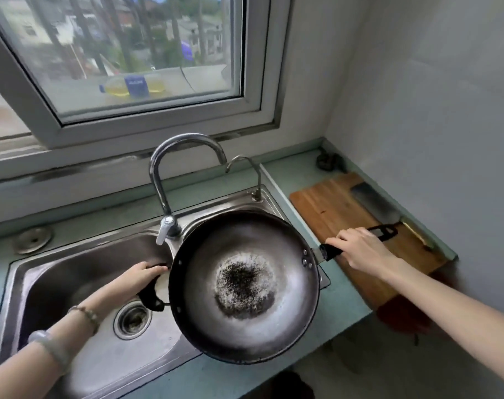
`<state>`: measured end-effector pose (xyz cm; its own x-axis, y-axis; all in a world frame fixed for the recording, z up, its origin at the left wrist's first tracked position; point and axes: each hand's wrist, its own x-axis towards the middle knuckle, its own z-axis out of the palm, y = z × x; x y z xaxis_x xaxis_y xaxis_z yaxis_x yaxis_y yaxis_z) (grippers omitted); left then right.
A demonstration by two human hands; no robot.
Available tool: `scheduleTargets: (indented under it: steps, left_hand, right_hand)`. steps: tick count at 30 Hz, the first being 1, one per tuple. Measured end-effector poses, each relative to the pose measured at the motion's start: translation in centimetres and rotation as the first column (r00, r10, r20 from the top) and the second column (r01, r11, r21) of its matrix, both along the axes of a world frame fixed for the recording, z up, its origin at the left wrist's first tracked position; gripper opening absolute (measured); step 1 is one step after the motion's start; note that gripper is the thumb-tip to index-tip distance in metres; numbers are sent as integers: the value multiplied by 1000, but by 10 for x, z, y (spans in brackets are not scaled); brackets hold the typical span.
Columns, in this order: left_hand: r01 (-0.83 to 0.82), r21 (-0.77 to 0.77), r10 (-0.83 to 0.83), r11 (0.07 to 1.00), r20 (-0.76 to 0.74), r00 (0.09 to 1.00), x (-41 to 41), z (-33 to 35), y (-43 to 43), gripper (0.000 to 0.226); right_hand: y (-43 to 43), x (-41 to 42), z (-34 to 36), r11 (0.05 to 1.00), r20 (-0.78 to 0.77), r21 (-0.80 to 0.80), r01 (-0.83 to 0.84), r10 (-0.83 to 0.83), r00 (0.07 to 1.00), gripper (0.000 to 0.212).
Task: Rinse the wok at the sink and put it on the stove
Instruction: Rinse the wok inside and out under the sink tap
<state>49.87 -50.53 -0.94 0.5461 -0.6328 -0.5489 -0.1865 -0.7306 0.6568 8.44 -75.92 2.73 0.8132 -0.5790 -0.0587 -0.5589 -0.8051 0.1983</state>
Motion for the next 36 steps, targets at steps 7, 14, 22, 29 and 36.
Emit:
scheduleTargets:
  steps: [7,14,22,29,36]
  left_hand:
    - [-435,37,436,900,-97,895,-18,-29,1,23]
    - [-620,-8,620,784,24,784,-37,-49,-12,25]
    - [-579,38,565,814,179,806,-30,-60,-35,15]
    - [-570,31,558,821,165,813,-15,-83,-45,20]
    - [-558,50,550,829,119,827,-5,-98,-42,25]
  right_hand:
    - [-94,33,-35,962,-37,6,-271,271,962,62]
    - [-145,69,-69,943,-60,161,-291,303,951,51]
    - [-159,93,-90,926,-73,233,-297,321,944,43]
    - [-155,102,-93,929,-98,251,-273,305,947,40]
    - [-149,101,-100,959,-62,219,-182,199,978,48]
